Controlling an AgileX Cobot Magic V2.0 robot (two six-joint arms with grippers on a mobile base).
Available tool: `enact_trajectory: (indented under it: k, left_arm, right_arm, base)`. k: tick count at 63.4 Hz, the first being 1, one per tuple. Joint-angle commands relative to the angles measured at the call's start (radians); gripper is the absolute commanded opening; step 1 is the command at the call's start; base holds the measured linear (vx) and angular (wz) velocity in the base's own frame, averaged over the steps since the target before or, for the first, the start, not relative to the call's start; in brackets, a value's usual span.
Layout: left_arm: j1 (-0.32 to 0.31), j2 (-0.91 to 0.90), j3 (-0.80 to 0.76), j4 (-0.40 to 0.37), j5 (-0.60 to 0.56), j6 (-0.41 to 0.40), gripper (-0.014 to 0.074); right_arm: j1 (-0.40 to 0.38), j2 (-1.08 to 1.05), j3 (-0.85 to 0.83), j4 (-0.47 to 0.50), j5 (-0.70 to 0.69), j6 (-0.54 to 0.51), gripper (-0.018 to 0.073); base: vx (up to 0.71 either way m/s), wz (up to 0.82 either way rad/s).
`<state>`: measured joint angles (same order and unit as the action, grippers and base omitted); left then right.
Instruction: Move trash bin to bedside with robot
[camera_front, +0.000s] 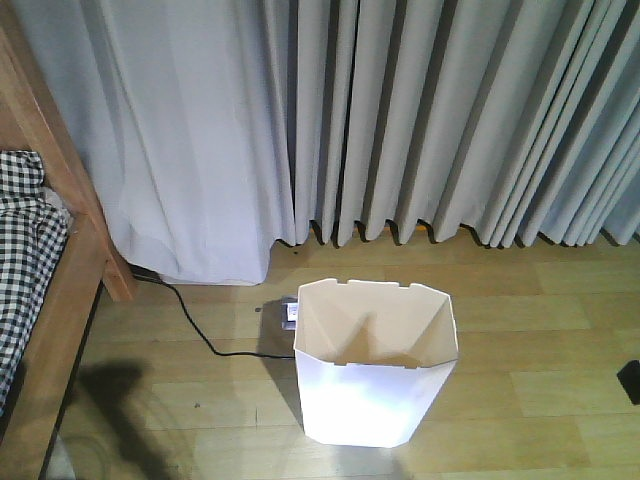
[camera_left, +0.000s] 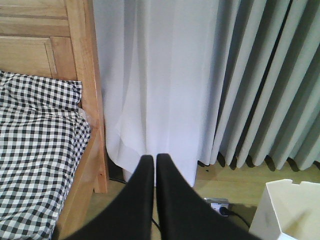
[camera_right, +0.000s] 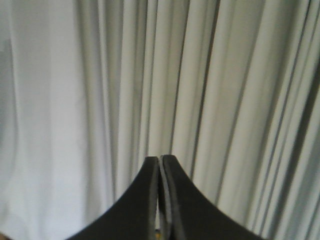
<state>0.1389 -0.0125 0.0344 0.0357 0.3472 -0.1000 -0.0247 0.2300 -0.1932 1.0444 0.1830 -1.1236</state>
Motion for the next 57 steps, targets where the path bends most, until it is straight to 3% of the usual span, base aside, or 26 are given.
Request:
enact_trajectory:
  k: [1, 14, 19, 32, 37, 40, 57]
  left_arm:
    - [-0.003, -0.014, 0.003, -0.002, -0.066, -0.004, -0.0006]
    - [-0.003, -0.014, 0.003, -0.002, -0.066, -0.004, -0.0006]
    - [-0.003, -0.014, 0.003, -0.002, -0.066, -0.004, -0.0006]
    - [-0.003, -0.014, 0.003, -0.002, -0.066, -0.004, -0.0006]
    - [-0.003, -0.014, 0.003, -0.002, -0.066, -0.004, -0.0006]
    - [-0.003, -0.014, 0.003, -0.002, -0.066, -0.004, -0.0006]
    - [-0.003, -0.014, 0.003, -0.002, -0.066, -0.004, -0.0006]
  right_arm:
    - [-0.005, -0.02, -0.03, -0.152, -0.062, 0.166, -0.0009]
    - [-0.005, -0.053, -0.027, -0.92, -0.117, 0.897, -0.0009]
    - [-0.005, -0.055, -0.023, -1.062, -0.137, 1.032, -0.0009]
    - [-0.005, -0.133, 0.167, -1.044, -0.344, 1.047, -0.0009]
    - [-0.005, -0.209, 0.231, -1.044, -0.337, 1.051, -0.0009]
    - [-0.005, -0.26, 0.227, -1.044, -0.26, 1.05, -0.0009]
    - [-0.013, -0.255, 0.228, -1.039, -0.235, 1.061, -0.0009]
  base:
    - [0.0, 0.0]
    - [0.0, 0.0]
    - [0.0, 0.0]
    - [0.0, 0.0]
    - [0.0, 0.0]
    - [0.0, 0.0]
    - [0.0, 0.0]
